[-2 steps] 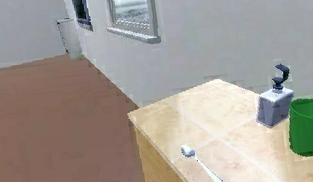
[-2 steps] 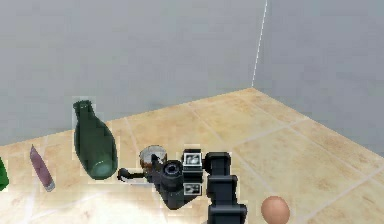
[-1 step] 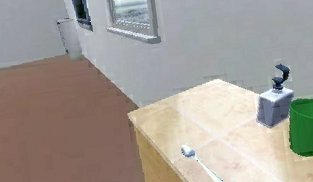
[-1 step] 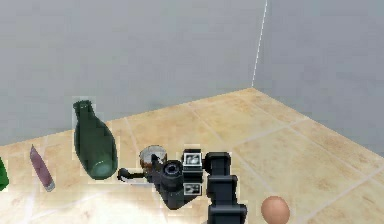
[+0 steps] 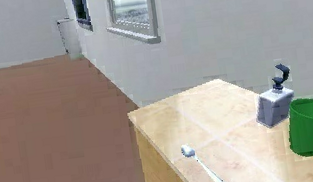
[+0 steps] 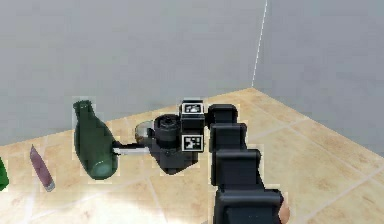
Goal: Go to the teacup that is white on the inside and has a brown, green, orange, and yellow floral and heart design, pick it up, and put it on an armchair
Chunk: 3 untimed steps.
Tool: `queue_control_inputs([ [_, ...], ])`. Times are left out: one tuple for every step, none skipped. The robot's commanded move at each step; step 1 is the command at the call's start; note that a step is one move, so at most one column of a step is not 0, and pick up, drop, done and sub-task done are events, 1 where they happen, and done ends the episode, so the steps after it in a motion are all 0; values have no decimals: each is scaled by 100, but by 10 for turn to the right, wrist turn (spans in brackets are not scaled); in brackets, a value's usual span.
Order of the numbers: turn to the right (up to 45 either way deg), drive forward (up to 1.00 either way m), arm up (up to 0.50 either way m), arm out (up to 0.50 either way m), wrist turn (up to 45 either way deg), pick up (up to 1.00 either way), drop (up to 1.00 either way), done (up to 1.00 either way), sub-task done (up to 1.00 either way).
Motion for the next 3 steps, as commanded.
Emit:
queue_control_inputs([
  [0, 0, 2, 0, 0, 0, 0, 0, 0],
  [0, 0, 0, 0, -450, 0, 0, 0, 0],
  [0, 0, 0, 0, -450, 0, 0, 0, 0],
])
